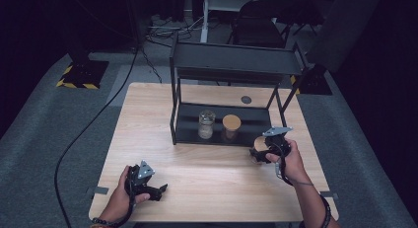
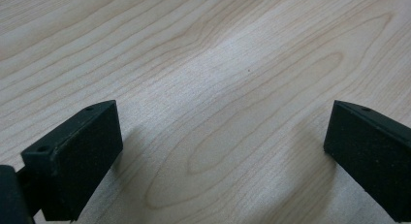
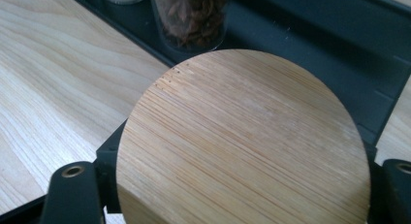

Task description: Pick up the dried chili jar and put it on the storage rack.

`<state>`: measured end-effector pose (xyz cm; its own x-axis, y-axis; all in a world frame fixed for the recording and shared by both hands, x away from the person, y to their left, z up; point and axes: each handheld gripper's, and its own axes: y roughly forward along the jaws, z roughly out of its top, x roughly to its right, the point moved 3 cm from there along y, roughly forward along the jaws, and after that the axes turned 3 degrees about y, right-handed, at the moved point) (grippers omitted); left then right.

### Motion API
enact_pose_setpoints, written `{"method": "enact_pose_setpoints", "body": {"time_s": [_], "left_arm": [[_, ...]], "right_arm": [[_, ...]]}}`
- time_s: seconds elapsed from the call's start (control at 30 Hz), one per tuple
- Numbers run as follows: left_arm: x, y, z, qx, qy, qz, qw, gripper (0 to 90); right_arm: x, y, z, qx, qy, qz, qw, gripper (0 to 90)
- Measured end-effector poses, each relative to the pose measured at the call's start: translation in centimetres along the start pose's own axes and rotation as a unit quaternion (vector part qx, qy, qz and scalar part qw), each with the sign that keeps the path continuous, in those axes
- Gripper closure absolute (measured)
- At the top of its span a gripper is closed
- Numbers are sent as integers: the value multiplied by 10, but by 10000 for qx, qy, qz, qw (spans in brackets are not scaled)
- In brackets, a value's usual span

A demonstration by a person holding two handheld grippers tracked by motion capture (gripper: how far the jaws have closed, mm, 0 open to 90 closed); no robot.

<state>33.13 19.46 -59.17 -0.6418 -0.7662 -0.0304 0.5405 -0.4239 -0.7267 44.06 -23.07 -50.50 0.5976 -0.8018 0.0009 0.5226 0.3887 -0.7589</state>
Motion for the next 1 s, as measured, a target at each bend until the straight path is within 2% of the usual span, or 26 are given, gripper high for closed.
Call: {"method": "enact_pose_setpoints", "body": {"time_s": [0.3, 1.0], "left_arm": [[0, 0, 0, 2, -1, 1, 10000, 0], [0, 0, 0, 3, 1, 0, 10000, 0]], "right_arm": [[0, -6, 11, -9, -21, -81, 10000, 248], [5, -5, 39, -88, -53, -192, 9998, 248]]}}
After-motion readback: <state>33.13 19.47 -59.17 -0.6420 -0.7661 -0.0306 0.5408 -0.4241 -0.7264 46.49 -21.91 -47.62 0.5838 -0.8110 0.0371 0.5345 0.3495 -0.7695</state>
